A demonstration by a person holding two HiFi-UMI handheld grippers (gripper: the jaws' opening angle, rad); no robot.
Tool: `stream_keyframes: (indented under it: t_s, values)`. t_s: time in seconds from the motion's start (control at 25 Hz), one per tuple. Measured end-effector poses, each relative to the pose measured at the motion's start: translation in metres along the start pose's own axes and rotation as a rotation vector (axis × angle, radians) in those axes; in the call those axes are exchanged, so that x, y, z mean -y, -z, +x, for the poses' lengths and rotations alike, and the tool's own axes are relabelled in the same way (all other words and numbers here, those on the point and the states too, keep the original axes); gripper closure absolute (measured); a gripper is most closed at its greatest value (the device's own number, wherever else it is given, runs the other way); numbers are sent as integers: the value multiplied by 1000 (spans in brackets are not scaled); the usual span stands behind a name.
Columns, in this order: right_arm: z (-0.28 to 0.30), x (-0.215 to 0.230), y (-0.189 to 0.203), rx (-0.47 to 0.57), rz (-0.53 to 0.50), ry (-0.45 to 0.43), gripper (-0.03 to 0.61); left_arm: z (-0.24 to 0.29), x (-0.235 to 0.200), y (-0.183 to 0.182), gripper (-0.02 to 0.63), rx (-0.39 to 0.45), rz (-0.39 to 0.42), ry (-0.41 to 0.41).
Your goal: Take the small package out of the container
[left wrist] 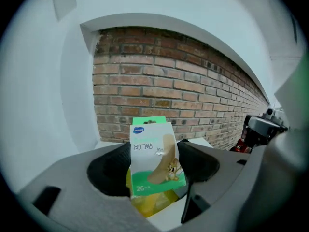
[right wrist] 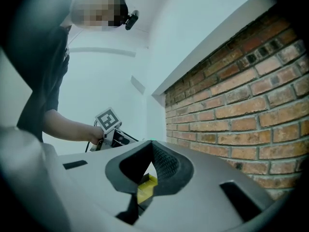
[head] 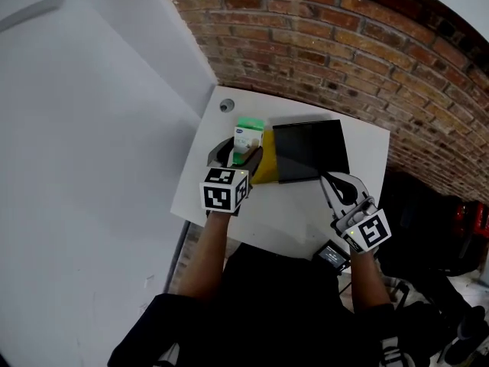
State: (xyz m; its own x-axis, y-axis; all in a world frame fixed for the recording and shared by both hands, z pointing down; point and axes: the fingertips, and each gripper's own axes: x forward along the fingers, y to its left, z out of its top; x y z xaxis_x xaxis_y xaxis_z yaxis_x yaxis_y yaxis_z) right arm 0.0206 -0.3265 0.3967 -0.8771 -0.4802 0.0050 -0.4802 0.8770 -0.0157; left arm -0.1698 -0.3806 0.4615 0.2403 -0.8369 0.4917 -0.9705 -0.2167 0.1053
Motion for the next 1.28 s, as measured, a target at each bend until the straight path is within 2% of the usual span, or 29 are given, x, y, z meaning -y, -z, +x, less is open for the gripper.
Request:
stream_keyframes:
  t_s: [0.2, 0.52, 0.92, 1.28]
  values:
    - [-8, -14, -14, 24, -32, -29, 572, -33, 9, -14, 291, 109, -9, 15]
    - [-28, -32, -28, 50, -51, -56, 572, -89, 25, -21, 291, 241, 30, 36]
    - [-45, -47, -41, 78, -54, -20, 572, -147, 50, -29, 291, 427, 55, 216]
    - [-50, -93, -51, 57, -77, 52, 572, -209, 43, -22, 291, 525, 57, 335]
